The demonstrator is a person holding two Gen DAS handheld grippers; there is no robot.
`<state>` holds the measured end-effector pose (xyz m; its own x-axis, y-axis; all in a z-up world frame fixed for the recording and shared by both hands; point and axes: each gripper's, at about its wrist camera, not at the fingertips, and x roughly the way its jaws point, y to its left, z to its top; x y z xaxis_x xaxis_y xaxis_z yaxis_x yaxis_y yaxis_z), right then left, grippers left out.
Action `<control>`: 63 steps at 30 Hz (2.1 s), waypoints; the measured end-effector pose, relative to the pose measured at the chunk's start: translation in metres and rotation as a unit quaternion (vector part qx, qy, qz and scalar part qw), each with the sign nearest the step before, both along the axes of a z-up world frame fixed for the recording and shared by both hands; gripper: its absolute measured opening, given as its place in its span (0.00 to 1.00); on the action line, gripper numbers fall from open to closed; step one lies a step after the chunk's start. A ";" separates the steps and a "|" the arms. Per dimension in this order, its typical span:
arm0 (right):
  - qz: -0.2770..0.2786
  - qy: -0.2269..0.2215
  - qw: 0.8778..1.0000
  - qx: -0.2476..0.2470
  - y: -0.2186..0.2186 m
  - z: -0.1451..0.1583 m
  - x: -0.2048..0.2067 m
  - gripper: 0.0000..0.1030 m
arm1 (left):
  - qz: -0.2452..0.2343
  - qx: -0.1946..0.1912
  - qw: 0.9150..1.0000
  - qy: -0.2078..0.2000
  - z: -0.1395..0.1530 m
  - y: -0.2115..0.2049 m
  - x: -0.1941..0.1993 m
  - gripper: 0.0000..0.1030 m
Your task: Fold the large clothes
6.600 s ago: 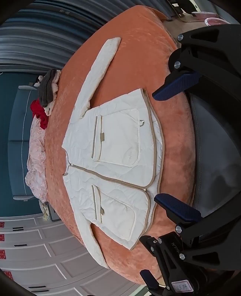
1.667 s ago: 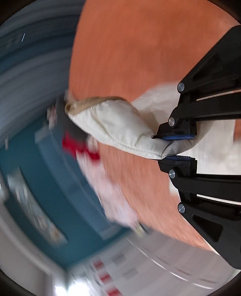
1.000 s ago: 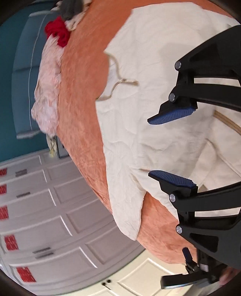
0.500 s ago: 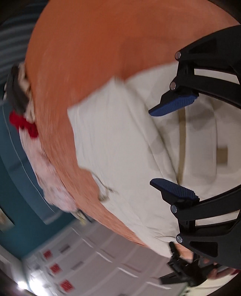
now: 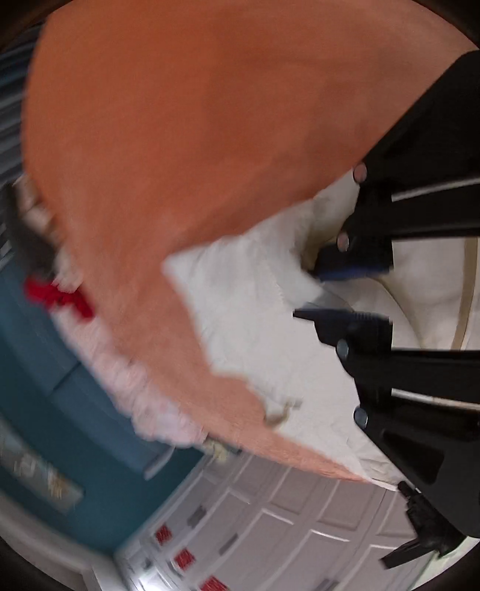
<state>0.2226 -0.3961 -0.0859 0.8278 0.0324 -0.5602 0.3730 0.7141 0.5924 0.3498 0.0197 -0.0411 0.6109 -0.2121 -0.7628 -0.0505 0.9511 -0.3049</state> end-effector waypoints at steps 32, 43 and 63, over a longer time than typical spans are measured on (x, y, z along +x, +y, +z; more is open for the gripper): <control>0.168 0.075 0.952 -0.245 0.189 -0.004 0.043 0.32 | 0.011 0.106 0.994 -0.028 -0.086 -0.012 -0.034 0.09; 0.176 0.113 0.946 -0.247 0.205 -0.059 0.051 0.31 | 0.012 0.082 0.996 -0.035 -0.089 -0.006 -0.035 0.11; 0.172 0.111 0.945 -0.255 0.208 -0.055 0.045 0.32 | 0.327 -0.155 0.932 0.015 -0.070 0.367 0.010 0.58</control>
<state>0.2673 -0.1885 -0.1408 0.6780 -0.0435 -0.7338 0.1416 0.9873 0.0723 0.3593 0.3866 -0.1108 0.6664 -0.0155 -0.7455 -0.6009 0.5807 -0.5492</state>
